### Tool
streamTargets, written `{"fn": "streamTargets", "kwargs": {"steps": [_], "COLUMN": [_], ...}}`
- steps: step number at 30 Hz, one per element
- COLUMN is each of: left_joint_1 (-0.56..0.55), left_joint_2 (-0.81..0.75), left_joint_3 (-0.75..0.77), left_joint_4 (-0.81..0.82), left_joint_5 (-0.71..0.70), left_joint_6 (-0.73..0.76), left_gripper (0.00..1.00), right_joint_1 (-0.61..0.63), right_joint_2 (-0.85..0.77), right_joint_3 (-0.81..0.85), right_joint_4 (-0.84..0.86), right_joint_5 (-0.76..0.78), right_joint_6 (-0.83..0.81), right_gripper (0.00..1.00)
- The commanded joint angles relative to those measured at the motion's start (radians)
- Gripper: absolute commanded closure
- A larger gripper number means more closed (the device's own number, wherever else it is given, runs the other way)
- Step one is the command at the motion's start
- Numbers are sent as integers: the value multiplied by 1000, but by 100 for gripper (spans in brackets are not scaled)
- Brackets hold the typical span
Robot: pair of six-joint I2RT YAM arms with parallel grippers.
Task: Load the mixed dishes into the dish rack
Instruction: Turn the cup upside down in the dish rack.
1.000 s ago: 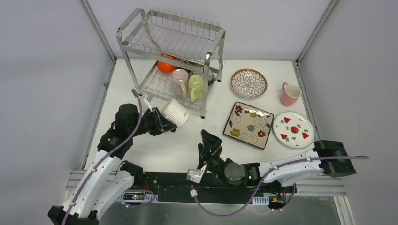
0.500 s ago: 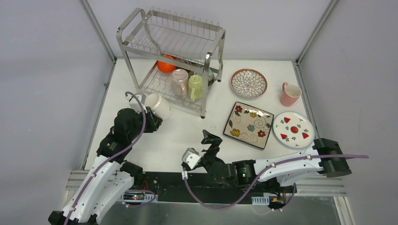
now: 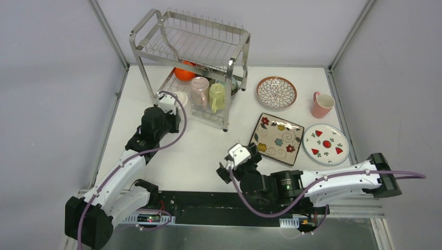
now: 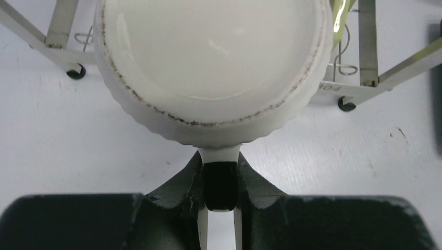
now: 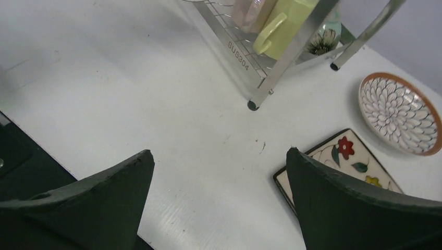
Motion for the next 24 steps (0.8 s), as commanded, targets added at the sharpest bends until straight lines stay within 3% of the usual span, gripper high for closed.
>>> {"fn": "streamTargets", "kwargs": {"steps": [1, 4, 8, 15, 24], "left_joint_1": [5, 11, 52, 89, 163], "left_joint_2": [62, 146, 255, 362, 482], "left_joint_3": [13, -11, -29, 0, 48], "left_joint_4": [397, 522, 641, 715, 767], "left_joint_5": [-13, -76, -116, -175, -108], "left_joint_6": [81, 104, 85, 110, 113], "left_gripper": [100, 100, 100, 100, 100], "right_joint_1": [-47, -96, -107, -110, -131], "right_joint_2": [-60, -76, -98, -123, -122], "right_joint_3": [-19, -5, -14, -14, -20], "right_joint_4": [-146, -233, -242, -278, -295], "right_joint_5": [-33, -76, -99, -109, -101], "right_joint_6": [289, 402, 429, 450, 493], "right_gripper": [0, 0, 0, 0, 0]}}
